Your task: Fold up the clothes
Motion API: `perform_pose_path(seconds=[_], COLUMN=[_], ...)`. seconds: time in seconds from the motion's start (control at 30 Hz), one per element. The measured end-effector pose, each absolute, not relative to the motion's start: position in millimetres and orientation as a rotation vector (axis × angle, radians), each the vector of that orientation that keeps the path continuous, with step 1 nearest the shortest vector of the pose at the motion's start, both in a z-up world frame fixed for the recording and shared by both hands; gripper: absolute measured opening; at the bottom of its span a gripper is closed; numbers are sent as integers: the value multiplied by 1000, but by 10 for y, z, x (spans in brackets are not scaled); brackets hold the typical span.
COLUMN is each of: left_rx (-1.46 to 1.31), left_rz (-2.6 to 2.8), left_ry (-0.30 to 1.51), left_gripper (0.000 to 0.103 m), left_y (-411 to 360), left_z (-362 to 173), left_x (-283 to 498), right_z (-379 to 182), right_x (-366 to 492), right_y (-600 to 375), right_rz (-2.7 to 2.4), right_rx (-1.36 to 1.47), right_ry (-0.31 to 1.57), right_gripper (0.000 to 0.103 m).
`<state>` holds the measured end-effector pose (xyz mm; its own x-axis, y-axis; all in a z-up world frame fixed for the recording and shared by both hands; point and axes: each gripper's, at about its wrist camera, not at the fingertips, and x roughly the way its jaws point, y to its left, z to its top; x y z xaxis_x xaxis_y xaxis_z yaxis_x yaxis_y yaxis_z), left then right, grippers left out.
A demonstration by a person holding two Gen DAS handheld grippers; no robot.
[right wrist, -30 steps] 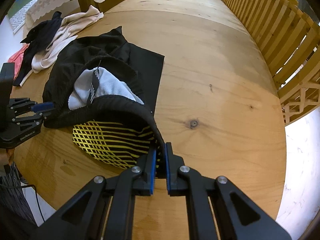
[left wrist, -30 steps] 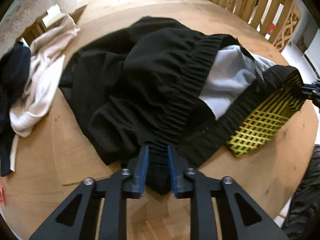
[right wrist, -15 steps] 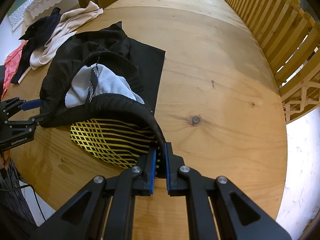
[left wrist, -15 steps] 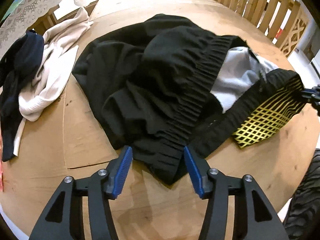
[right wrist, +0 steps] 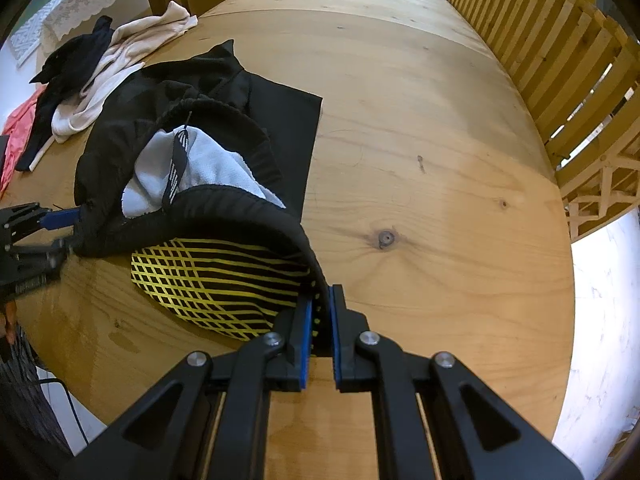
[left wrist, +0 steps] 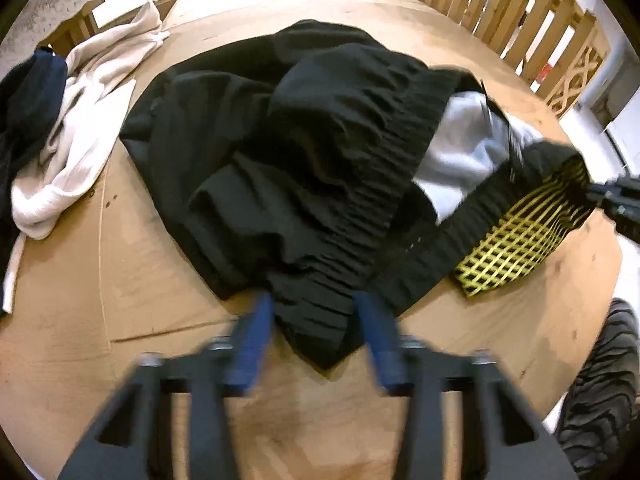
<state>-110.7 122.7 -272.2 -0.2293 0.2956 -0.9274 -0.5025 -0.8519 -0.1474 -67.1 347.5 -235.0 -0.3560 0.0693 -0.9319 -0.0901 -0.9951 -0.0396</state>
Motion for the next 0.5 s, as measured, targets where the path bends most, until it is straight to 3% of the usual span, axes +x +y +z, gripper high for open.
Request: perform_pose_path(seconds=[0.1,0.2,0.27,0.33,0.5], left_rx=[-1564,-1527,-1504,-1484,-1433], left_rz=[2086,2126,2156,2187,2255], left_ry=[82,68,56,39,47], left_gripper=[20,20,19,18,16], left_y=[1026,876,768,650,432], left_z=[-2693,-2545,-2412,-2269,-1968], left_x=[-1228,-1262,-1277,-1343,-1543], right_z=[-2344,-2340,-2328,-2325,-2330], right_x=[-650,-646,-629,-612,-525], right_y=[3485,3478,3484,3488,3420], right_rz=[2510,2506,2498,2496,2540], right_rx=[-1717,-1722,-1715,-1710,-1715], right_ry=[36,41,49,57,91], right_gripper=[8,10,18,35,40])
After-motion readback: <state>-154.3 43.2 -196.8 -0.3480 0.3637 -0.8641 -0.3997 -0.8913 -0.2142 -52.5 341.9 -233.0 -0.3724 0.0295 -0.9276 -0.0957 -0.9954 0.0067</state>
